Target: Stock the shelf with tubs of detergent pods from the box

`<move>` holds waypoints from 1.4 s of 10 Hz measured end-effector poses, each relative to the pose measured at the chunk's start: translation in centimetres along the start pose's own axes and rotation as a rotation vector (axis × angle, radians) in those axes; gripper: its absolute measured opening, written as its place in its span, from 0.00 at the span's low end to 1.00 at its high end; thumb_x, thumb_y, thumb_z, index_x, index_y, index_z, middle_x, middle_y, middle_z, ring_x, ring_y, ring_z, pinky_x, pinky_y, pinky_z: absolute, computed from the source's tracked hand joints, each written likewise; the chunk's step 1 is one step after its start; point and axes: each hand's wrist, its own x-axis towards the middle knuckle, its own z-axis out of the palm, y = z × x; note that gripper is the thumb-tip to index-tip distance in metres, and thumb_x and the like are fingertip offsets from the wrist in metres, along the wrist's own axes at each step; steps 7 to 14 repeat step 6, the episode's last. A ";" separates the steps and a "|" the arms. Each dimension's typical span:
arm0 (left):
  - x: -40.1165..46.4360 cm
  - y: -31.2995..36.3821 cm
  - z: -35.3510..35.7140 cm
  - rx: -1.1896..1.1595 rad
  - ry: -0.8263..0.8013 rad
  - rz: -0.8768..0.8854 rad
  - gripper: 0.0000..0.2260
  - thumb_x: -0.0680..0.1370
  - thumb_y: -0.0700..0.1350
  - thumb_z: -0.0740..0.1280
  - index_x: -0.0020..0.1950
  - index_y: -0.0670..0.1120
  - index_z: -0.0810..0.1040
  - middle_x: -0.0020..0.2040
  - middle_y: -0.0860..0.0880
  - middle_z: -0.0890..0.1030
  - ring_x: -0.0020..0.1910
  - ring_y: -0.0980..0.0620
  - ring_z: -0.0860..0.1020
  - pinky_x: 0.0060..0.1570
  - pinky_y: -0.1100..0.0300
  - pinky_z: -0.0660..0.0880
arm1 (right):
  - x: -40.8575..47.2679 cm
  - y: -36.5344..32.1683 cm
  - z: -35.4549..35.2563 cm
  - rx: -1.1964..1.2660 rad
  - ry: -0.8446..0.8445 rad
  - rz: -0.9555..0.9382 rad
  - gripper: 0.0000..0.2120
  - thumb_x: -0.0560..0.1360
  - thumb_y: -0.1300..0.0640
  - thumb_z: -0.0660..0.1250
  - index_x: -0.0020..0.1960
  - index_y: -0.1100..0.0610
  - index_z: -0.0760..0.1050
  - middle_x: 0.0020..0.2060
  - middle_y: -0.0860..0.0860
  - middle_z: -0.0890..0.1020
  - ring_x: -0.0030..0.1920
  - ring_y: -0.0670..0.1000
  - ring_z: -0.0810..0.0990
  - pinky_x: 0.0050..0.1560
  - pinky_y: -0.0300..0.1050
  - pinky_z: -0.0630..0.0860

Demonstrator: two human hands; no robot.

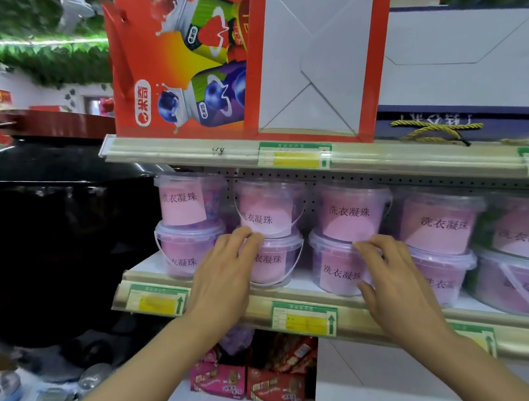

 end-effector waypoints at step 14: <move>-0.6 5.9 -0.5 0.127 -0.083 -0.092 0.34 0.57 0.40 0.78 0.62 0.41 0.73 0.59 0.38 0.76 0.52 0.37 0.78 0.43 0.47 0.77 | -3.8 5.4 -5.3 -0.006 -0.073 -0.053 0.33 0.62 0.58 0.78 0.64 0.62 0.71 0.59 0.59 0.77 0.60 0.61 0.76 0.59 0.56 0.73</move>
